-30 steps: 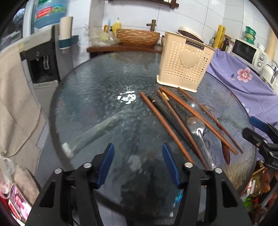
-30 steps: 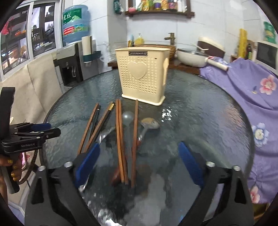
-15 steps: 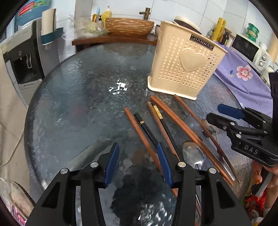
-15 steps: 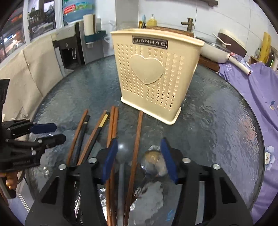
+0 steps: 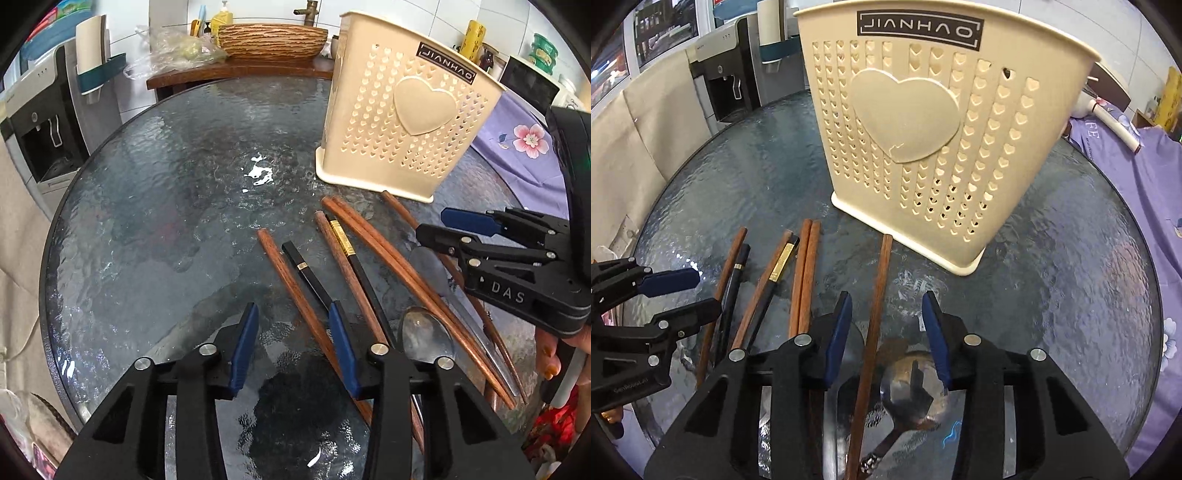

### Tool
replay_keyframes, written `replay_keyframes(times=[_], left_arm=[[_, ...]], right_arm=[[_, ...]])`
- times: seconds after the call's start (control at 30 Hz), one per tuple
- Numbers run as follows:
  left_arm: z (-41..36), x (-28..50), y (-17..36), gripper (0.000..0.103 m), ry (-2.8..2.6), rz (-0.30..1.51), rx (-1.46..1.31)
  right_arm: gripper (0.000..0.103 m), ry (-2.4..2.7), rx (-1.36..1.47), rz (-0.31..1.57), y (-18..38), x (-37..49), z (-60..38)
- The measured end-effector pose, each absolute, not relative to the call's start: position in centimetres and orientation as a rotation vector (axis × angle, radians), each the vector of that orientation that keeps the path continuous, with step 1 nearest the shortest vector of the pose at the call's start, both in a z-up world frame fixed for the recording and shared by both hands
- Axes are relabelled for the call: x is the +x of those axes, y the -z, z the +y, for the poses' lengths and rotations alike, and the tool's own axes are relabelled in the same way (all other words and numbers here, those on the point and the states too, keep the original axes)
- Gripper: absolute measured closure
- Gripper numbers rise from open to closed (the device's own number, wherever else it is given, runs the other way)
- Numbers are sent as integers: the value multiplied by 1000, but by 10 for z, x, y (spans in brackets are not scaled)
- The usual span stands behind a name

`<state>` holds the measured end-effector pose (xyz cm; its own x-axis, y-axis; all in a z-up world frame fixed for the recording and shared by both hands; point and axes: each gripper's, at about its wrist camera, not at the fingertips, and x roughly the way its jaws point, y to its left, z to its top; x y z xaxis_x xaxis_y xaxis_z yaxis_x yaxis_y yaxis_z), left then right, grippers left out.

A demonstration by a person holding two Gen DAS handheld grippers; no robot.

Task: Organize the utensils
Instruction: 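Close the right tool on a brown chopstick while the left tool grasps another chopstick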

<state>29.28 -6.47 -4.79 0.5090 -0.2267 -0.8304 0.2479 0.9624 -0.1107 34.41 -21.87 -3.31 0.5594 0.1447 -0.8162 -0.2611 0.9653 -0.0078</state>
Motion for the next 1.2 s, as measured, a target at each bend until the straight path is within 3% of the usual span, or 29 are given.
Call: replay_keyframes(times=[0.23,0.37,0.53,1.2], left_arm=[[-68,300,48,68,278,1009,43],[-70,303,46,68,290,1015,29],[-76,305,45,74,294,1011,40],[-79,314,47,79,292,1028,76]], right_arm=[[73,-235,-128,980,36,356,-211],[73,-219,-128,963,34,356,-208],[77,-211,-126,985,41,361,-200],[79,-180,-74,1012,49,375,-198]])
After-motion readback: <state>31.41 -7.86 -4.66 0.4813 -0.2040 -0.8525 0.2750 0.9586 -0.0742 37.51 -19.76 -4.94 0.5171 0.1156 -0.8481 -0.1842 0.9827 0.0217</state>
